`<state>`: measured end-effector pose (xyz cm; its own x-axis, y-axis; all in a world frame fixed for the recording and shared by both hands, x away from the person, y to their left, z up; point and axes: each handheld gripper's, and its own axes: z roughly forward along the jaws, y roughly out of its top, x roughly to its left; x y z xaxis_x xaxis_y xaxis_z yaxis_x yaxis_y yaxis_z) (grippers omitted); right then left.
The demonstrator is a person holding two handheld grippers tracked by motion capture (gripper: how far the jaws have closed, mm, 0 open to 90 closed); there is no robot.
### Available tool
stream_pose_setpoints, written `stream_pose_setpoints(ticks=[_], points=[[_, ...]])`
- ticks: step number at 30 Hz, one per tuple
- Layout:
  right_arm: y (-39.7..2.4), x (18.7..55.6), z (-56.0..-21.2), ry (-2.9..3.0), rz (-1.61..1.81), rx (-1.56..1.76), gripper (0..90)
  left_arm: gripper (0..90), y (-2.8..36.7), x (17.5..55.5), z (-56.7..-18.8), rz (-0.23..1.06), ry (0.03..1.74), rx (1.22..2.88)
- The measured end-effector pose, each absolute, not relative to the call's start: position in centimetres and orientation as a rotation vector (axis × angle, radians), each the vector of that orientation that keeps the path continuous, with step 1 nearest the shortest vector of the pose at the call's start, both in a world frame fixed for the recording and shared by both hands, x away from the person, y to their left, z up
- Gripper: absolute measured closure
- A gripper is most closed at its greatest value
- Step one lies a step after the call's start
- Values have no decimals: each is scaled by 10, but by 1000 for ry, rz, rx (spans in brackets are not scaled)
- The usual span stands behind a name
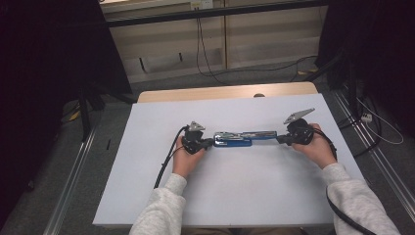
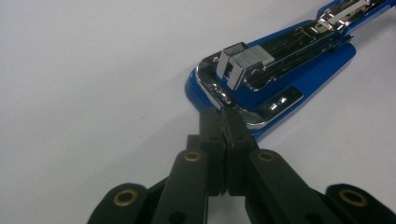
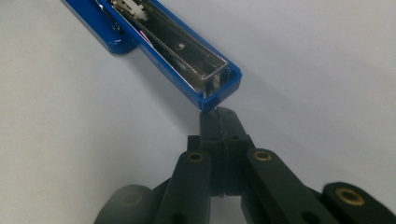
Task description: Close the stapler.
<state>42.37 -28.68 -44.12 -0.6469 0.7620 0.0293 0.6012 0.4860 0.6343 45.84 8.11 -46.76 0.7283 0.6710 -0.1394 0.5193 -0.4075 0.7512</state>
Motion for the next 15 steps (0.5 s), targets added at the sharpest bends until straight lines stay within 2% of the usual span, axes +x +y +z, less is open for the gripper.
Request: stream_pose_setpoints(ticks=[15], points=[[-281, 422, -434, 2450, 978, 1138, 878, 884, 80, 457, -468, 248, 896, 2100]])
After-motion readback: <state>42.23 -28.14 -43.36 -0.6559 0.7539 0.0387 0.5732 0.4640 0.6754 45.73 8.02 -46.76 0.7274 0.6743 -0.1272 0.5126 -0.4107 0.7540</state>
